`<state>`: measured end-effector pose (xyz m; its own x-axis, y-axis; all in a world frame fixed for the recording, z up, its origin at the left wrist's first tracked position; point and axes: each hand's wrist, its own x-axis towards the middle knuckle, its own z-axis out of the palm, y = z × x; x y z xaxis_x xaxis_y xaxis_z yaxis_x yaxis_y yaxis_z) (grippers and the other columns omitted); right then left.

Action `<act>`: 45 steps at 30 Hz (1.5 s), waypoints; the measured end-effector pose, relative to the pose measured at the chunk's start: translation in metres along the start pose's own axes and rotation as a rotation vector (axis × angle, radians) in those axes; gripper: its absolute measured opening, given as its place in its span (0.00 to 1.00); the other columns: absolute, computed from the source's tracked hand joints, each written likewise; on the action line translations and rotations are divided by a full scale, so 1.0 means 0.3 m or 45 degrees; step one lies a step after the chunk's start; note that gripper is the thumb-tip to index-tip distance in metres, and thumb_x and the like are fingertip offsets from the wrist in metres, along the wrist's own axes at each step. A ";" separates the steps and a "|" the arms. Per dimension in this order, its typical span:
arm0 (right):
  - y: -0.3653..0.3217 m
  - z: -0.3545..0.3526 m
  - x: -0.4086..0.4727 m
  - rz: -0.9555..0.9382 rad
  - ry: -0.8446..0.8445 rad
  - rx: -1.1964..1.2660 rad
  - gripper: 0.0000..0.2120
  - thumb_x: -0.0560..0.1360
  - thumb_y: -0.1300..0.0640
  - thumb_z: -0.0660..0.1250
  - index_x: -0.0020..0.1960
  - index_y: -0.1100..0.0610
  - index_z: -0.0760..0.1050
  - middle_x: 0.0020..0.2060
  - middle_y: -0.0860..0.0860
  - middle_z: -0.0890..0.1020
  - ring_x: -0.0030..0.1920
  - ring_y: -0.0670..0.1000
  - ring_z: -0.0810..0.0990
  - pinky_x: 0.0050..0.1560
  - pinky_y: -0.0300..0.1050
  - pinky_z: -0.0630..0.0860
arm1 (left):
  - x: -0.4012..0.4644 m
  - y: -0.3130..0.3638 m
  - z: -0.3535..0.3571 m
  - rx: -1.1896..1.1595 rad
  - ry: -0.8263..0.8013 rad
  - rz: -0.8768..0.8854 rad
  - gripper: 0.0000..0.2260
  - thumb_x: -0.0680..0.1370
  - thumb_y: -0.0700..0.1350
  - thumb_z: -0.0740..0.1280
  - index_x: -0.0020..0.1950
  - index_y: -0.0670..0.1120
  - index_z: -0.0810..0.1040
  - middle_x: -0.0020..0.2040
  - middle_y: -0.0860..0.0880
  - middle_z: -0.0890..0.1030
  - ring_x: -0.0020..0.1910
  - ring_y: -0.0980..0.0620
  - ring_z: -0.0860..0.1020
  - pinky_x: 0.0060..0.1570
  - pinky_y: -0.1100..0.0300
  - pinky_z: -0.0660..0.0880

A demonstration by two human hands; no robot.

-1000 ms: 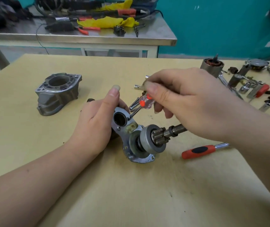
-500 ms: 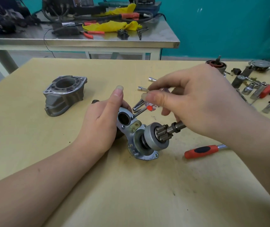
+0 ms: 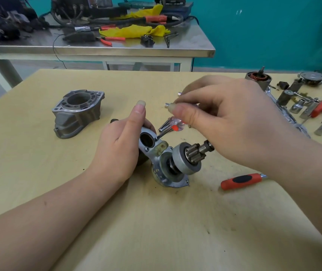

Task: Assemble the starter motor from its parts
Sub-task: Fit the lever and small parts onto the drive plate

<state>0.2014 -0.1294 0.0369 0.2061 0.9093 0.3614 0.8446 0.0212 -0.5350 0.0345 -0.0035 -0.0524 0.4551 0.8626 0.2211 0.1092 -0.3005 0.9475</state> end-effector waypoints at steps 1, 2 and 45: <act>0.001 -0.001 0.002 -0.009 -0.031 -0.046 0.17 0.80 0.41 0.66 0.64 0.46 0.83 0.57 0.38 0.81 0.57 0.40 0.78 0.57 0.40 0.76 | 0.000 0.000 0.000 0.002 0.000 0.000 0.32 0.79 0.74 0.55 0.39 0.50 0.85 0.34 0.43 0.84 0.37 0.45 0.80 0.45 0.45 0.75; 0.002 0.001 0.003 -0.020 -0.059 -0.075 0.17 0.82 0.45 0.66 0.69 0.47 0.80 0.60 0.38 0.79 0.60 0.40 0.76 0.60 0.38 0.73 | 0.000 0.000 0.000 0.002 0.000 0.000 0.32 0.79 0.74 0.54 0.39 0.50 0.85 0.34 0.43 0.84 0.37 0.45 0.80 0.45 0.45 0.75; 0.012 0.034 0.001 0.025 0.072 0.224 0.09 0.77 0.43 0.74 0.56 0.42 0.85 0.39 0.44 0.85 0.39 0.46 0.84 0.46 0.52 0.82 | 0.000 -0.002 0.004 0.027 0.028 0.038 0.31 0.81 0.72 0.54 0.39 0.51 0.85 0.33 0.47 0.84 0.35 0.52 0.80 0.43 0.51 0.73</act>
<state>0.1996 -0.1248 0.0274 0.2535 0.8855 0.3894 0.7419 0.0803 -0.6657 0.0354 -0.0037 -0.0533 0.4388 0.8619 0.2542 0.1147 -0.3343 0.9354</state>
